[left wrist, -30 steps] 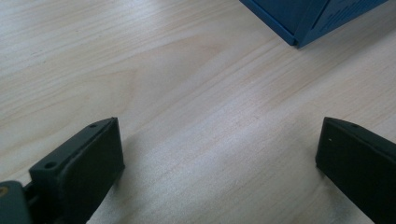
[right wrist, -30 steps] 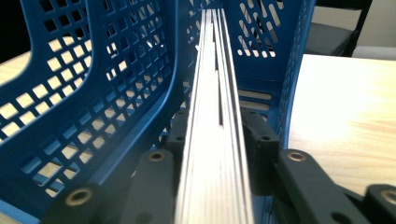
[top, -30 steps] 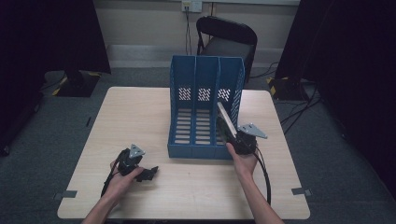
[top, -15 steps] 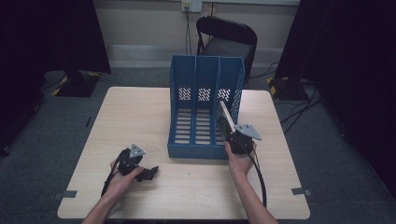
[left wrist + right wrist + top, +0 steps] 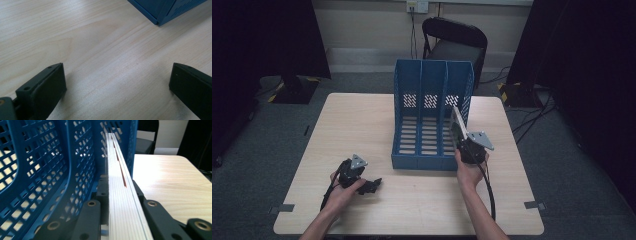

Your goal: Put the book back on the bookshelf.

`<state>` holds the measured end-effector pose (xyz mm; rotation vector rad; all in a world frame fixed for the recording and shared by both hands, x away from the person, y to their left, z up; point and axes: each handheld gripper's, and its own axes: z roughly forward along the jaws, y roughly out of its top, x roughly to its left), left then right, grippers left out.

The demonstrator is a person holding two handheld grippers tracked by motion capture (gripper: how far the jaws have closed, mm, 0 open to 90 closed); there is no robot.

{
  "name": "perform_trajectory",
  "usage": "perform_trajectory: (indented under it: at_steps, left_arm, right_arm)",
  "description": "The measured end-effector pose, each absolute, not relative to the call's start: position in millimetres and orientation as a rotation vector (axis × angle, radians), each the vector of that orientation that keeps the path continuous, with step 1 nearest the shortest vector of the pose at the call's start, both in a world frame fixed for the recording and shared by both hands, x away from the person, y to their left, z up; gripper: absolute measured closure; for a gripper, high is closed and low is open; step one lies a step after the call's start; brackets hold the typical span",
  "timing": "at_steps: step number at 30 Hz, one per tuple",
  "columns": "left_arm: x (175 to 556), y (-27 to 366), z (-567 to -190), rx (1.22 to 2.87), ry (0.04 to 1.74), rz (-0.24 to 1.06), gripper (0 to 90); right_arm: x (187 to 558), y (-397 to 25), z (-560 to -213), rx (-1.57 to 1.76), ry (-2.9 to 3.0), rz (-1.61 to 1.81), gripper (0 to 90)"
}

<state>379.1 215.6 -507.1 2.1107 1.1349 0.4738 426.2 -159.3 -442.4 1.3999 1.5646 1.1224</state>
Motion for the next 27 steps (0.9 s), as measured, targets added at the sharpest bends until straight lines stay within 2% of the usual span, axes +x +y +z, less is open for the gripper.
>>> perform_trajectory:
  at_steps: [27]
  left_arm:
    - [378.2,214.4,-507.2,2.116,1.123,0.470,0.2]
  right_arm:
    - [427.6,-150.3,-449.8,1.478,1.430,1.001,75.9]
